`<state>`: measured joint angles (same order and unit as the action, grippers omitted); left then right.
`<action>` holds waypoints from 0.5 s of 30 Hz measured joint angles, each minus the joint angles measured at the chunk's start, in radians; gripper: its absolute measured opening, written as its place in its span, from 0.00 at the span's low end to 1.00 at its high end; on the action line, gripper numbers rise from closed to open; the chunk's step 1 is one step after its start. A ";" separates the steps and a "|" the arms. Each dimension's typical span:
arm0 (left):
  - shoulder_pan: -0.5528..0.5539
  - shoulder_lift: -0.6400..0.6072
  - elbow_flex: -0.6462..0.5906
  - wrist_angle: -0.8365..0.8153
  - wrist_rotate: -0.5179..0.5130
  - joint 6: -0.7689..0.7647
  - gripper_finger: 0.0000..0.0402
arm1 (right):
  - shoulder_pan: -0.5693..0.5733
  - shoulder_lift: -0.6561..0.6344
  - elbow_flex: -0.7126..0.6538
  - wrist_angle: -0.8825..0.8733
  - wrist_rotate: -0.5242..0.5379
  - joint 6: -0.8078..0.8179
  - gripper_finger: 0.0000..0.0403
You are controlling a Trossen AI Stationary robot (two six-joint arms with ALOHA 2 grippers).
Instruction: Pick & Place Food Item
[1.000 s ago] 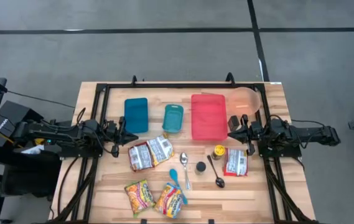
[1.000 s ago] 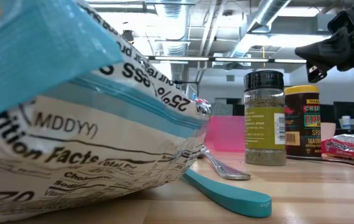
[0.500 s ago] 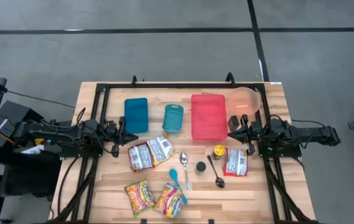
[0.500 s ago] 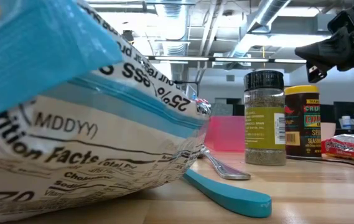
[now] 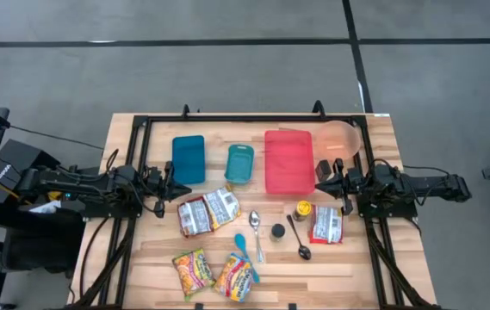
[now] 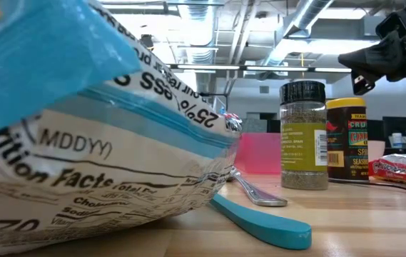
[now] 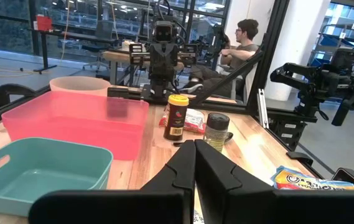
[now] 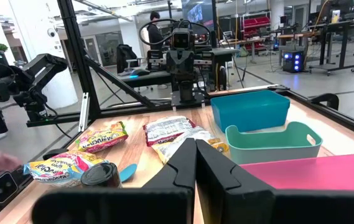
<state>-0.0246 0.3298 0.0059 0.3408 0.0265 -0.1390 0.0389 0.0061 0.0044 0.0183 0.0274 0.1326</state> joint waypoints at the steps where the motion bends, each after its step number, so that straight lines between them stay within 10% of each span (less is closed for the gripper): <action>1: 0.000 0.000 0.000 0.000 0.000 0.000 0.00 | 0.000 0.000 0.000 0.000 0.000 0.000 0.00; 15: 0.000 0.000 0.000 0.024 0.000 0.000 0.00 | 0.000 0.000 0.000 0.000 0.000 0.000 0.00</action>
<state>-0.0248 0.3298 0.0061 0.3648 0.0264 -0.1390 0.0387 0.0060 0.0044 0.0182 0.0273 0.1325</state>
